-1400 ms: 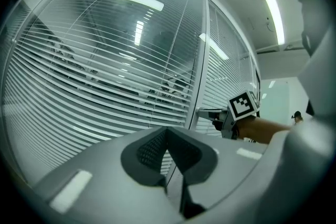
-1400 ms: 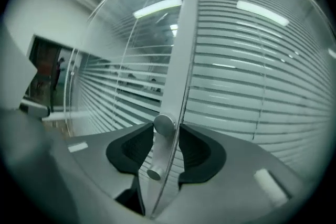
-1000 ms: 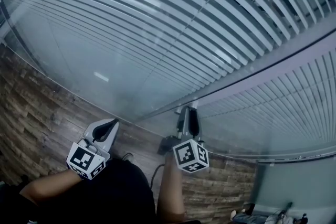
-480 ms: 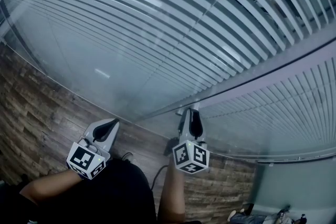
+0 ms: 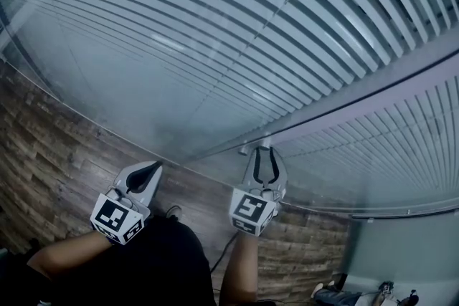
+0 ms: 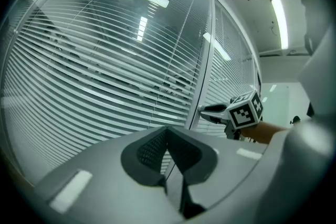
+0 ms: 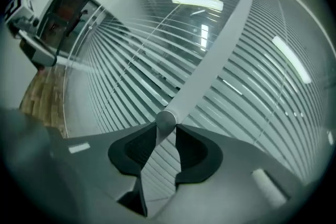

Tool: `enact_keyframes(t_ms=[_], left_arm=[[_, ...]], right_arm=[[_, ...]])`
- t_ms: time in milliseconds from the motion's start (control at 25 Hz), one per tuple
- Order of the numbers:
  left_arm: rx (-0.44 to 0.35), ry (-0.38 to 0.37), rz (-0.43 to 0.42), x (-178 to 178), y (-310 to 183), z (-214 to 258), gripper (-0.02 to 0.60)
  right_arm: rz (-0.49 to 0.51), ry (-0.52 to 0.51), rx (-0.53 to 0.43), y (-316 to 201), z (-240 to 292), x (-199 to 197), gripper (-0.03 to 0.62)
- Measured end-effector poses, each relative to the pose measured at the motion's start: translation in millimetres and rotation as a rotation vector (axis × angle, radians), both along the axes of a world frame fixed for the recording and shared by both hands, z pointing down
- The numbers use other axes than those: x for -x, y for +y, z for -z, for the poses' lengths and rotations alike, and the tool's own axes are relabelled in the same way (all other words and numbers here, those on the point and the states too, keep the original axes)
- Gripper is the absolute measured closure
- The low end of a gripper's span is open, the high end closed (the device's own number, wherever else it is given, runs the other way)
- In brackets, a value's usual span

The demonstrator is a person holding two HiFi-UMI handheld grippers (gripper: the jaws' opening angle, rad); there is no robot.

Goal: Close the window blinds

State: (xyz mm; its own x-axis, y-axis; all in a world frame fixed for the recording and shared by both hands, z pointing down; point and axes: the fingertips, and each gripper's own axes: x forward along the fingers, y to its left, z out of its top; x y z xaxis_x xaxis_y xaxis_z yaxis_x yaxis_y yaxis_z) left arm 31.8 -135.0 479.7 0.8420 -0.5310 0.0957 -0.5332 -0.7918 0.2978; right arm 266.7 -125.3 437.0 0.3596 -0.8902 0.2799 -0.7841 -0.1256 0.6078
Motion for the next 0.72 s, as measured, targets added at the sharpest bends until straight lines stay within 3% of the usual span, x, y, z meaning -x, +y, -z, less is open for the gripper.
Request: enact_keyframes(t_ms=[120,240,320,480,520,640,720], left_arm=[[-0.003,0.003,-0.006,-1.8,2.8,0.3,0.58],[0.002,0.001,-0.008,-7.5,-3.4,2.0,0.58],[0.003,0.003,-0.01,-9.1,-3.5,2.7,0.58],[0.002,0.006,-0.008,-9.1,-1.3,1.6,0.58],[0.002,0.006,-0.006,-8.8,-1.1,1.8,0.58],[-0.004,0.005,-0.012,-9.8,3.1,4.4,0.58],[-0.016,0.006,-0.025,-14.1,6.3,7.0,0.58]], right_arm=[[-0.006,0.096,0.033,2.7,-0.5,-1.3,0.477],[-0.005,0.098,0.026,-4.3,-1.5,-5.3,0.48],[-0.004,-0.018,-0.022,-6.2,-1.6,-5.0,0.476],[-0.027,-0.538,-0.288,7.6,3.1,-4.3,0.442],[-0.036,-0.596,-0.343,15.0,4.8,-2.7,0.442],[-0.017,-0.643,-0.442,38.2,7.9,15.3,0.475],[0.02,-0.679,-0.463,49.6,5.5,33.9,0.595]])
